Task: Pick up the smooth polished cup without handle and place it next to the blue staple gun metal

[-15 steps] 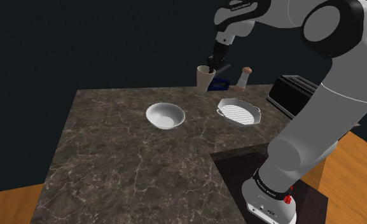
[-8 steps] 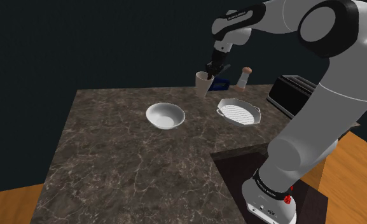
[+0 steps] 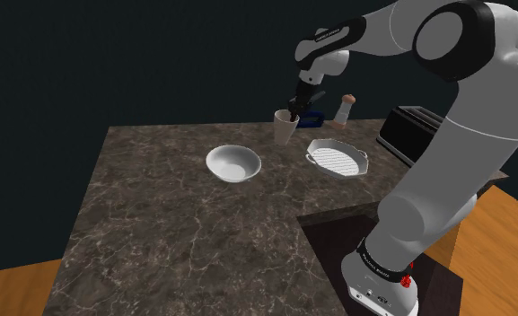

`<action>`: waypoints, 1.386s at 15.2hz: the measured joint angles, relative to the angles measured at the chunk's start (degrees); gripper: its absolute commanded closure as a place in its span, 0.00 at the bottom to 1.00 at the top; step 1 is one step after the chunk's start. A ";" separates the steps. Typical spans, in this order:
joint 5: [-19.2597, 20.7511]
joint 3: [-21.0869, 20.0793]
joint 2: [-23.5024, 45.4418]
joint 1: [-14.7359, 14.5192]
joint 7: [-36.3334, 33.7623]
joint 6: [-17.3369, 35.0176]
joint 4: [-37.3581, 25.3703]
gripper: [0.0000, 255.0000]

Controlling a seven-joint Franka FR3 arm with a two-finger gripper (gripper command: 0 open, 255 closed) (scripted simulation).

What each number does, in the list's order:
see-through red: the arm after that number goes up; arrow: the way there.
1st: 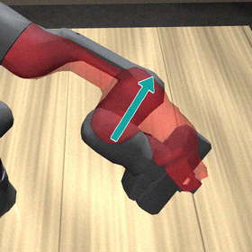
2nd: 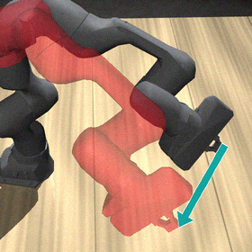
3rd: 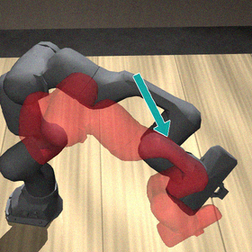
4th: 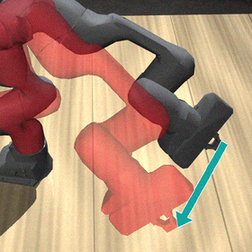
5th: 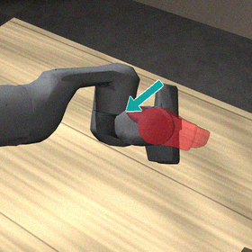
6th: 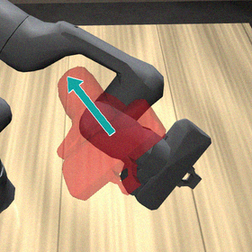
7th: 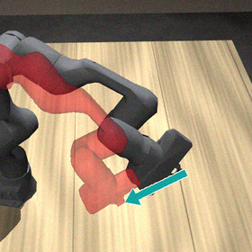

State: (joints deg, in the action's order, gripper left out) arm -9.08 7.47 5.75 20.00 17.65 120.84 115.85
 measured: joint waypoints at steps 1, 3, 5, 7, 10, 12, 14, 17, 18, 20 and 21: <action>-0.12 -0.01 0.32 0.01 0.15 0.74 0.43 1.00; -0.28 -0.03 0.64 0.01 0.36 1.87 1.26 1.00; -0.33 -0.05 0.79 -0.01 0.39 2.11 1.35 1.00; -0.34 -0.06 0.82 -0.01 0.39 2.16 1.36 1.00; -0.34 -0.06 0.83 -0.01 0.39 2.18 1.36 0.00; -0.34 -0.06 0.82 -0.01 0.39 2.19 1.36 0.00; -0.34 -0.06 0.82 -0.01 0.39 2.19 1.36 0.00; -0.18 -0.04 0.32 -0.02 0.20 1.35 0.99 0.00; 0.04 0.01 -0.35 -0.01 -0.02 0.12 0.39 0.00; 0.47 0.19 -1.50 0.14 -0.29 -2.93 -1.57 0.00; 0.58 0.24 -1.79 0.19 -0.35 -3.79 -2.15 0.00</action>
State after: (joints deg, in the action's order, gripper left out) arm -8.50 7.71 3.96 20.18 17.30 117.05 113.70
